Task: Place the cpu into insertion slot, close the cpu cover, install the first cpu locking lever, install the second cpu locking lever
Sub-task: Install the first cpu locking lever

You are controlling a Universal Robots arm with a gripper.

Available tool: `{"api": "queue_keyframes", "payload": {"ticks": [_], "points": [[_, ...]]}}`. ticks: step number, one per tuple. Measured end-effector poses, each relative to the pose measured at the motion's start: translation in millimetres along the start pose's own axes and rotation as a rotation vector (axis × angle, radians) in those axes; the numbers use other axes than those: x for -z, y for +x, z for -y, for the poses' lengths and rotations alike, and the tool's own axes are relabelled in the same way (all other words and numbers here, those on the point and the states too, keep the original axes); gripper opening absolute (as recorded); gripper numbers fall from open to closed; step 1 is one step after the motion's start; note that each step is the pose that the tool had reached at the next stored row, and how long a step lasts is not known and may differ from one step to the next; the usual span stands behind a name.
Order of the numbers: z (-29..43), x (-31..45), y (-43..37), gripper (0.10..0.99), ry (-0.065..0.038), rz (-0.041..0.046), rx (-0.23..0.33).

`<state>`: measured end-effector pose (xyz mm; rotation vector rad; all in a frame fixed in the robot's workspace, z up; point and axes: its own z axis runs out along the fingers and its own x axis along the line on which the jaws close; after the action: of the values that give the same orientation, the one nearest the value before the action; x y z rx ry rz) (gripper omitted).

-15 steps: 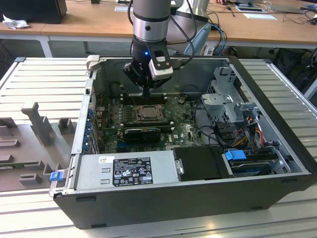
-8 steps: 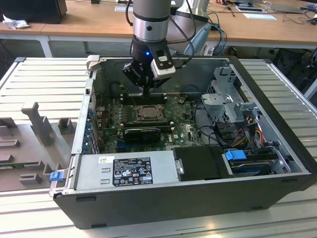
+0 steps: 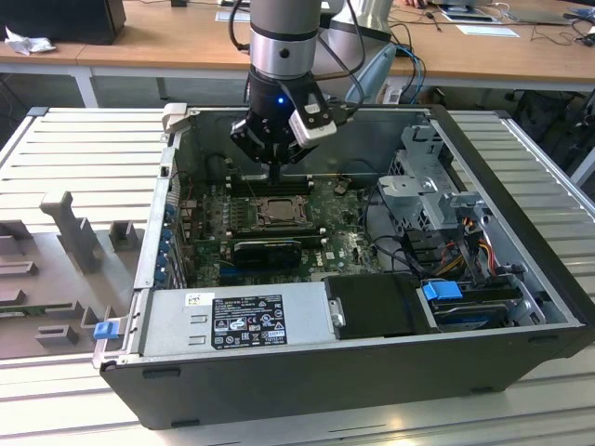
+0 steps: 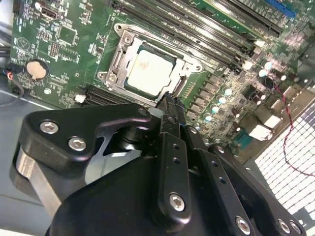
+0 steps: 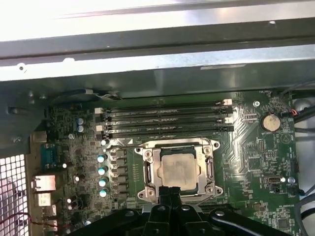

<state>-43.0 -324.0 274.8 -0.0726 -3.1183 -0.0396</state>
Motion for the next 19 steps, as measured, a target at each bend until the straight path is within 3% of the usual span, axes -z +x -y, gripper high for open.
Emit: {"api": "queue_keyframes", "payload": {"ticks": [9,11,19], "points": [[0.0,0.0,0.4,0.106,0.003,-0.0029,0.116],[0.0,-0.1,2.1,0.106,0.003,-0.0029,0.120],[1.0,-0.6,20.0,0.106,0.003,-0.0029,0.120]]}}
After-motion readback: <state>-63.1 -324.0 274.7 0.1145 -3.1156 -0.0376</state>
